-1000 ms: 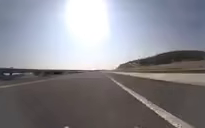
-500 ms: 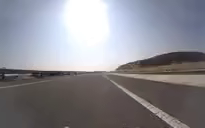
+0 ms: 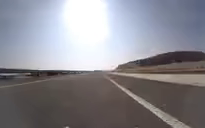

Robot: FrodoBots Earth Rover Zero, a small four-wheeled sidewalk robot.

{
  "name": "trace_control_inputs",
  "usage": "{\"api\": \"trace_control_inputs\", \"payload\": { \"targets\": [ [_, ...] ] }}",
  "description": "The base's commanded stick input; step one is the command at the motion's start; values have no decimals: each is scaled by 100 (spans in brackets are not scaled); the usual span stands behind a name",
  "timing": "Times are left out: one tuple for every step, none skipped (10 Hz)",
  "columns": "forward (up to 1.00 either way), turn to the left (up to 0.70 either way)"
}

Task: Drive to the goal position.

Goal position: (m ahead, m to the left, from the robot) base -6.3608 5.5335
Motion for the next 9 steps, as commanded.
{"api": "trace_control_inputs", "payload": {
  "targets": [
    [100,2],
    [100,39],
    [100,35],
    [100,32],
    [100,0],
    [100,0],
    [100,0],
    [100,0],
    [100,0]
  ]
}}
